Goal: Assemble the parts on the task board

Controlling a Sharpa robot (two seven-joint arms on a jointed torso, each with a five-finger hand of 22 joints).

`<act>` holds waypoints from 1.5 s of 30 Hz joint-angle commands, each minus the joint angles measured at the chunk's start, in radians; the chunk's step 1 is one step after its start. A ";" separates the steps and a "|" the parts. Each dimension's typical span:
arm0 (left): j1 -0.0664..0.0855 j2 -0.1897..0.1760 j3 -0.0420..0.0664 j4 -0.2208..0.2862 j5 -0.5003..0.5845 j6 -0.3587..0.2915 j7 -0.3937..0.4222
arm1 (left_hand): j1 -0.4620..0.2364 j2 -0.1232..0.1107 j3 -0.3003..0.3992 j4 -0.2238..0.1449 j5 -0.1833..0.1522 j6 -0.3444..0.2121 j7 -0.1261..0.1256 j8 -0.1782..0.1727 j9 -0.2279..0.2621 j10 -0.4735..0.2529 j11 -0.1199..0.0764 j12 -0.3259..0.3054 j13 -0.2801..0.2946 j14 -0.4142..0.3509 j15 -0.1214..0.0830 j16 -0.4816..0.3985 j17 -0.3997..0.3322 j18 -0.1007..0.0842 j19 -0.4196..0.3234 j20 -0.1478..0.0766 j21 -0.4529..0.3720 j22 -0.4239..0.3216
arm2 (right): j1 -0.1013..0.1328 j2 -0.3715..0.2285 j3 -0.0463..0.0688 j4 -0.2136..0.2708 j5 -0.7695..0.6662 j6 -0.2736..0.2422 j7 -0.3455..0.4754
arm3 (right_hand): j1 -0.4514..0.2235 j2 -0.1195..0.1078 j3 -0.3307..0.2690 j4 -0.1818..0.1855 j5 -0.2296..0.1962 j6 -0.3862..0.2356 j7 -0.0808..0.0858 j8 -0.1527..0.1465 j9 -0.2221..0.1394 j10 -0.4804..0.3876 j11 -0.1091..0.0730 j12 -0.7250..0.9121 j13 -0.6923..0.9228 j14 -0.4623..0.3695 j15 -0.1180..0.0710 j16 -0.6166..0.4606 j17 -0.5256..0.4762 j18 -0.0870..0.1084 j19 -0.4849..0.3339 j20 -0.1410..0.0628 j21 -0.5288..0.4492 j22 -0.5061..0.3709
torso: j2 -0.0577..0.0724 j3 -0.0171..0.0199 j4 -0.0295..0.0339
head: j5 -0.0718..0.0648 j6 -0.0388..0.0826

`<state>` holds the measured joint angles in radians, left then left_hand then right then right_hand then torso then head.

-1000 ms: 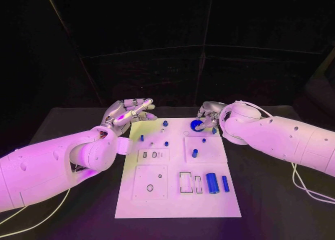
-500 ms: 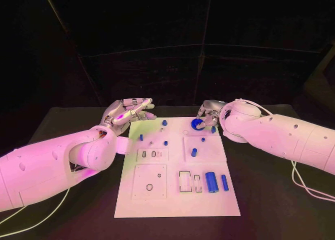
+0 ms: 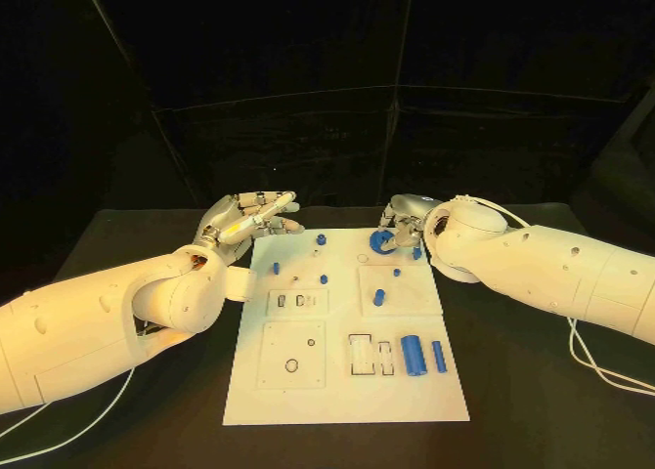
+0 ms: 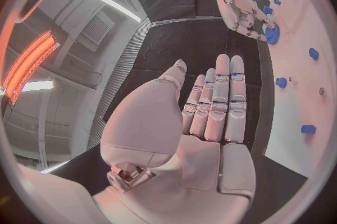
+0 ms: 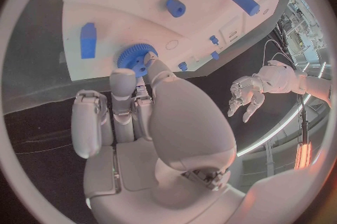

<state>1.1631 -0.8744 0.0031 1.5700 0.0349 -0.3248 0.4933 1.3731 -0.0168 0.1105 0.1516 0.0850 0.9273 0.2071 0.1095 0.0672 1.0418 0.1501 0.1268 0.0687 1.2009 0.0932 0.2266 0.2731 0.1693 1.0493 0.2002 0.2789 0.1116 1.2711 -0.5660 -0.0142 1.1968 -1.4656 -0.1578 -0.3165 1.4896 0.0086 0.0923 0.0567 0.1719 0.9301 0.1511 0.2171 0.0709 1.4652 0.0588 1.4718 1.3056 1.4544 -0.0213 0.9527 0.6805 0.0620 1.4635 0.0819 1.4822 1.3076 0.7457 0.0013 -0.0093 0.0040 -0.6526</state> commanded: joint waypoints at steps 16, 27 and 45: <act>0.002 -0.004 0.001 0.009 -0.005 0.005 0.006 | 0.005 0.010 -0.002 -0.006 -0.004 0.005 0.005 -0.004 -0.001 0.004 0.003 -0.006 -0.001 0.006 -0.003 -0.005 0.003 0.014 0.008 -0.002 0.002 -0.001 | 0.002 0.039 0.002 0.100 -0.071 -0.174 0.055 | -0.065 0.008 0.020 0.020 0.015 0.055 -0.021 0.004 0.003 0.024 -0.016 0.008 0.153 0.000 -0.016 -0.007 0.000 -0.020 0.022 -0.012 0.005 0.053 | 0.001 -0.0008 0.0050 | 0.000 -0.001; 0.002 0.000 0.001 0.011 -0.005 -0.002 0.010 | 0.006 0.011 -0.002 -0.006 -0.004 0.005 0.005 -0.005 -0.001 0.004 0.003 -0.006 -0.002 0.006 -0.003 -0.006 0.004 0.014 0.008 -0.002 0.002 -0.002 | -0.019 0.147 0.001 0.030 -0.104 -0.159 0.056 | -0.067 0.007 0.021 0.020 0.015 0.055 -0.021 0.003 0.003 0.023 -0.016 0.007 0.152 0.000 -0.016 -0.007 0.000 -0.020 0.023 -0.012 0.006 0.055 | 0.001 0.0000 0.0025 | 0.013 -0.006; 0.002 0.007 0.001 0.007 -0.005 -0.001 0.007 | 0.004 0.012 -0.003 -0.005 -0.004 0.005 0.006 -0.006 -0.002 0.004 0.004 -0.007 -0.002 0.006 -0.003 -0.007 0.005 0.014 0.009 -0.001 0.002 -0.002 | -0.053 0.217 0.001 -0.034 -0.112 -0.130 0.068 | -0.072 -0.001 0.027 0.016 0.015 0.049 -0.019 -0.007 -0.001 0.018 -0.015 0.001 0.146 0.000 -0.016 -0.008 -0.001 -0.021 0.024 -0.013 0.007 0.059 | 0.001 0.0007 0.0004 | 0.020 -0.013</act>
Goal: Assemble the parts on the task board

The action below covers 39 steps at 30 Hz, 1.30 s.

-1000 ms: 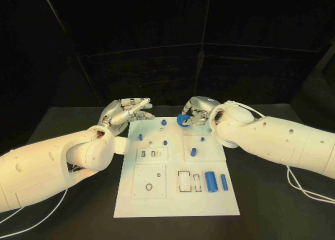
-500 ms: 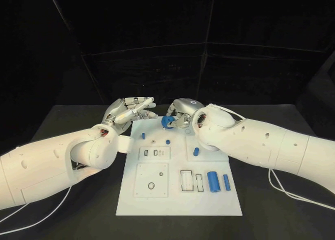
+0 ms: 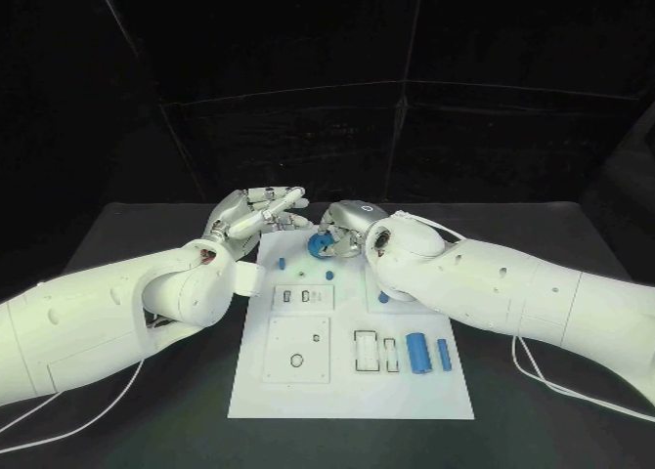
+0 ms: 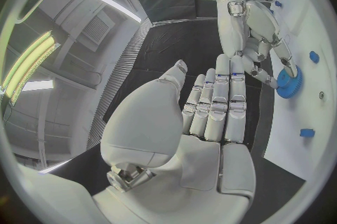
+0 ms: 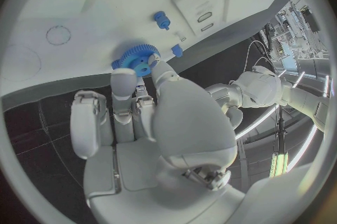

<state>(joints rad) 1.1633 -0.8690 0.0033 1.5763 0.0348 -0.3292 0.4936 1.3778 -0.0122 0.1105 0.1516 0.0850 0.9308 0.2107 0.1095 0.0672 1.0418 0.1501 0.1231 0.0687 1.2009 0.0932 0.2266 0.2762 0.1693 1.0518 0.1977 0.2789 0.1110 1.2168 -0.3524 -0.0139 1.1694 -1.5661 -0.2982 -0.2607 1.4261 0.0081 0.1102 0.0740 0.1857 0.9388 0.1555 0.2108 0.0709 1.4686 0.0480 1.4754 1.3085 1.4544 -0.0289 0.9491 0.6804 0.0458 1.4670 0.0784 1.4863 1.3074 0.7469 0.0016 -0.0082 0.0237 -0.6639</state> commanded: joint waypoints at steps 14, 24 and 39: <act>0.002 0.002 0.001 0.000 -0.005 0.005 0.005 | -0.001 0.007 -0.003 -0.005 -0.004 0.001 0.003 -0.006 -0.002 0.004 0.004 -0.003 -0.002 0.006 -0.003 -0.007 0.002 0.014 0.006 0.001 0.002 -0.001 | 0.000 0.018 0.000 -0.040 -0.018 0.038 -0.001 | -0.059 -0.050 -0.001 0.003 -0.034 -0.077 0.011 -0.089 -0.006 -0.026 0.026 -0.047 0.098 0.001 0.016 -0.005 -0.002 -0.006 0.021 0.012 0.005 0.065 | -0.001 -0.0003 0.0000 | -0.002 -0.003; 0.002 0.002 0.001 -0.001 -0.005 0.006 0.003 | -0.002 0.008 -0.004 -0.004 -0.004 0.001 0.004 -0.007 -0.002 0.003 0.005 -0.005 -0.002 0.006 -0.002 -0.007 0.003 0.014 0.007 0.001 0.001 -0.002 | 0.000 0.017 0.000 -0.042 -0.011 0.069 -0.006 | -0.142 -0.057 -0.049 0.068 -0.045 -0.095 0.018 -0.105 -0.001 -0.030 0.034 -0.051 0.095 0.000 0.023 -0.002 -0.001 -0.006 0.021 0.020 0.007 0.068 | -0.001 0.0002 0.0000 | -0.002 -0.004; 0.002 -0.003 0.001 -0.001 -0.005 0.007 0.003 | -0.002 0.008 -0.004 -0.005 -0.004 0.000 0.004 -0.008 -0.002 0.002 0.005 -0.005 -0.002 0.006 -0.002 -0.008 0.004 0.014 0.007 0.001 0.001 -0.002 | 0.000 -0.038 0.001 0.006 0.037 -0.078 0.043 | -0.179 -0.034 -0.074 0.118 0.035 -0.073 0.012 -0.101 -0.001 -0.016 0.029 -0.036 0.113 0.000 0.019 0.000 -0.001 -0.006 0.021 0.017 0.008 0.070 | -0.002 0.0010 -0.0024 | -0.004 0.002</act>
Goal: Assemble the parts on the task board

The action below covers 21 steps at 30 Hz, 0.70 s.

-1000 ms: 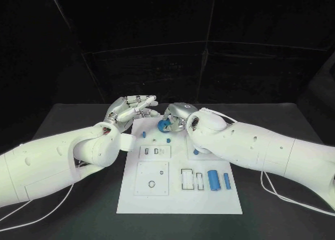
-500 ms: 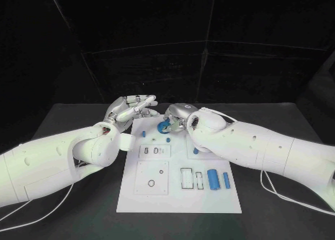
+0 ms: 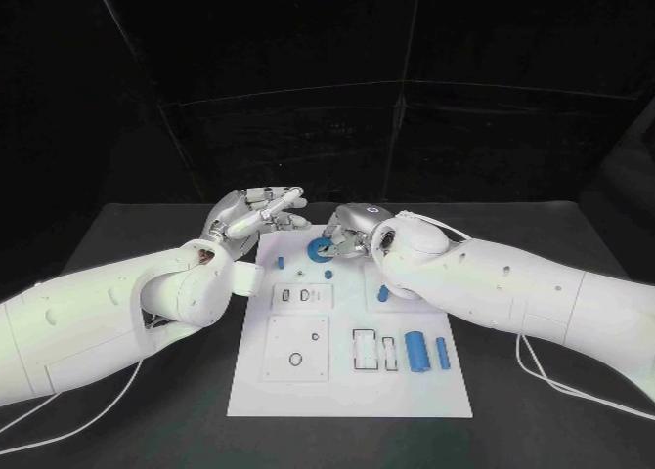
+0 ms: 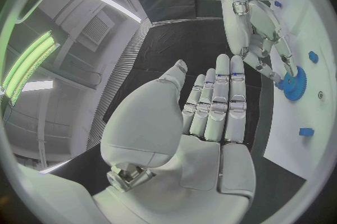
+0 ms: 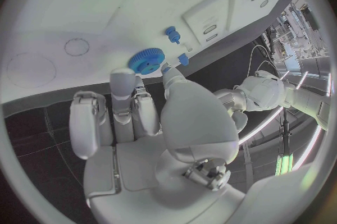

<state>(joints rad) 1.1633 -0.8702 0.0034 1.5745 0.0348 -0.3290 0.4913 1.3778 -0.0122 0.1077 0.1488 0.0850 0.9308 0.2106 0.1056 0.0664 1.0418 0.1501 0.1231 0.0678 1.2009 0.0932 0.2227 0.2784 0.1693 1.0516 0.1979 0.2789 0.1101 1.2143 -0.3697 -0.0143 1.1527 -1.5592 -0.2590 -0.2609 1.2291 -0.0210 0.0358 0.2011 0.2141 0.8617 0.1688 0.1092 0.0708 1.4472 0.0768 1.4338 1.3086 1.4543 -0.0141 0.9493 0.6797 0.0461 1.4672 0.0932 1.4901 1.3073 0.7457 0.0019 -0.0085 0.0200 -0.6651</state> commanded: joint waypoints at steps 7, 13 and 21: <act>0.002 -0.012 0.001 -0.001 -0.005 0.006 0.006 | -0.001 0.008 -0.001 -0.003 -0.004 0.000 0.004 -0.004 -0.001 0.002 0.005 -0.006 -0.001 0.006 -0.002 -0.004 0.002 0.014 0.007 0.001 0.001 -0.001 | 0.004 -0.185 0.001 0.161 0.150 -0.185 0.162 | 0.070 -0.009 0.007 -0.039 0.006 0.001 0.000 -0.006 -0.001 0.004 0.001 0.004 0.113 -0.001 0.005 0.000 -0.001 -0.008 0.022 0.003 0.006 0.075 | -0.005 0.0007 -0.0108 | -0.006 0.011; 0.002 -0.015 0.001 -0.009 -0.005 0.005 0.008 | -0.001 0.009 -0.001 -0.003 -0.004 0.000 0.004 -0.004 -0.001 0.003 0.005 -0.006 -0.001 0.006 -0.002 -0.005 0.003 0.014 0.007 0.001 0.001 -0.001 | 0.007 -0.340 0.000 0.220 0.328 -0.145 0.277 | 0.139 -0.019 0.014 -0.085 -0.024 0.014 -0.004 -0.003 0.000 -0.003 -0.002 -0.005 0.105 -0.001 0.002 -0.001 -0.002 -0.007 0.020 0.001 0.004 0.071 | -0.012 0.0030 -0.0292 | -0.003 0.019; 0.001 -0.003 0.001 -0.026 -0.005 0.009 0.010 | 0.002 0.009 0.000 -0.005 -0.004 0.002 0.002 -0.004 -0.001 0.005 0.004 -0.005 -0.001 0.007 -0.002 -0.006 0.004 0.014 0.007 0.001 0.001 -0.002 | 0.007 -0.450 -0.001 0.208 0.416 -0.112 0.370 | 0.181 -0.027 0.013 -0.122 -0.016 0.022 -0.009 -0.003 0.000 -0.003 -0.007 -0.007 0.105 -0.002 -0.001 -0.001 -0.002 -0.007 0.019 -0.002 0.004 0.072 | -0.012 0.0083 -0.0307 | -0.019 0.026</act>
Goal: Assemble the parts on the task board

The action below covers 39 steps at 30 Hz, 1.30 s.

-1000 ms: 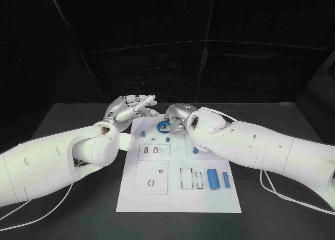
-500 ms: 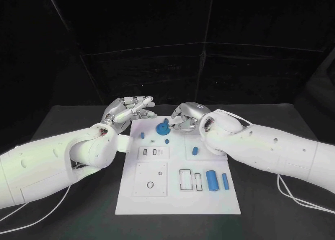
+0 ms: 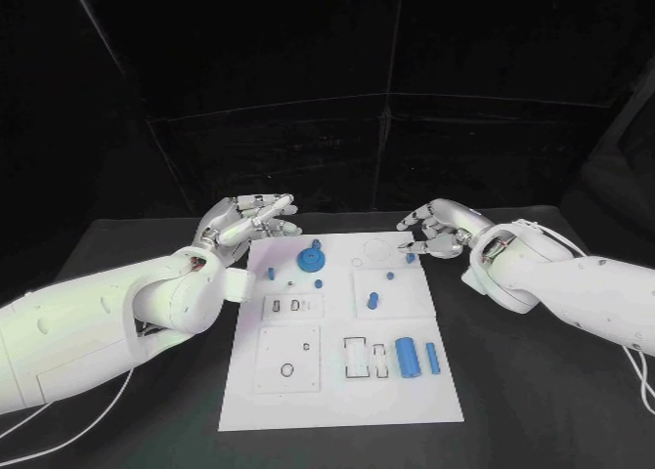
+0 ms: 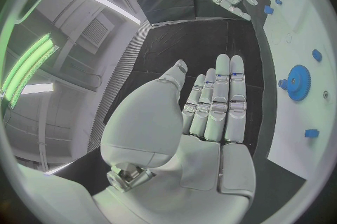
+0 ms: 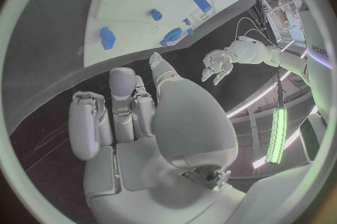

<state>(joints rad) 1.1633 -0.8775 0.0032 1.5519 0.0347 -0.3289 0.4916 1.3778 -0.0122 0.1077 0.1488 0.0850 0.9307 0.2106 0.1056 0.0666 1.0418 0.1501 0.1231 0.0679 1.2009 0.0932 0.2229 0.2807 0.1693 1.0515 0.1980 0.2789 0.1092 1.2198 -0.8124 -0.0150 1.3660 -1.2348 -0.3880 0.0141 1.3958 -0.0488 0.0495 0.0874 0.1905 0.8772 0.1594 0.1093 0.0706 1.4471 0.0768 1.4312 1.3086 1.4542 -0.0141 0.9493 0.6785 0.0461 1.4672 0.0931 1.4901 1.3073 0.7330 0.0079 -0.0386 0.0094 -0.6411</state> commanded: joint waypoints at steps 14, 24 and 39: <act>-0.003 0.024 0.000 -0.027 -0.005 0.014 0.009 | 0.003 0.010 0.000 -0.006 -0.004 0.004 0.001 -0.003 0.000 0.006 0.003 -0.005 -0.001 0.007 -0.003 -0.006 0.003 0.014 0.008 0.001 0.000 -0.001 | -0.005 0.013 -0.001 -0.144 0.102 0.077 0.123 | 0.041 -0.004 0.000 -0.036 0.015 -0.005 0.003 -0.014 -0.003 -0.010 -0.007 -0.013 0.098 -0.002 -0.002 -0.002 -0.002 -0.007 0.018 -0.003 0.003 0.071 | 0.002 0.0113 -0.0017 | -0.009 -0.002; -0.005 0.026 0.000 -0.033 -0.005 0.015 0.009 | 0.003 0.010 0.000 -0.006 -0.004 0.004 0.001 -0.003 0.000 0.006 0.003 -0.005 -0.001 0.007 -0.003 -0.006 0.003 0.014 0.008 0.001 0.000 -0.001 | -0.012 0.024 -0.001 -0.160 0.069 0.101 0.120 | 0.045 -0.003 0.002 -0.041 0.016 -0.006 0.003 -0.014 -0.003 -0.010 -0.006 -0.014 0.098 -0.002 -0.001 -0.002 -0.002 -0.007 0.018 -0.003 0.003 0.070 | 0.003 0.0082 -0.0014 | -0.011 -0.006; -0.005 0.026 0.000 -0.036 -0.005 0.016 0.009 | 0.004 0.010 0.000 -0.007 -0.004 0.004 0.001 -0.004 0.000 0.007 0.003 -0.005 -0.001 0.007 -0.003 -0.007 0.003 0.014 0.008 0.001 0.000 -0.001 | -0.027 0.034 -0.001 -0.165 0.062 0.138 0.115 | 0.047 0.003 0.004 -0.046 0.018 0.004 0.003 -0.010 0.000 -0.008 -0.006 -0.012 0.100 -0.002 -0.001 -0.001 -0.002 -0.007 0.018 -0.002 0.003 0.071 | 0.002 0.0088 -0.0011 | -0.010 -0.015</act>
<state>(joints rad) 1.1566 -0.8520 0.0018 1.5150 0.0346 -0.3255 0.4918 1.3778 -0.0122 0.1077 0.1488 0.0850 0.9308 0.2106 0.1056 0.0668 1.0418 0.1501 0.1231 0.0680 1.2009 0.0932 0.2196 0.2834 0.1692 1.0514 0.1982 0.2789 0.1094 1.1918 -0.7801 -0.0161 1.2008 -1.1656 -0.2743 0.1227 1.4372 -0.0468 0.0536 0.0476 0.2040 0.8771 0.1594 0.0995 0.0690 1.4433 0.0731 1.4232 1.3088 1.4542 -0.0141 0.9494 0.6775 0.0462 1.4672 0.0930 1.4900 1.3073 0.7347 0.0160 -0.0400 -0.0011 -0.6557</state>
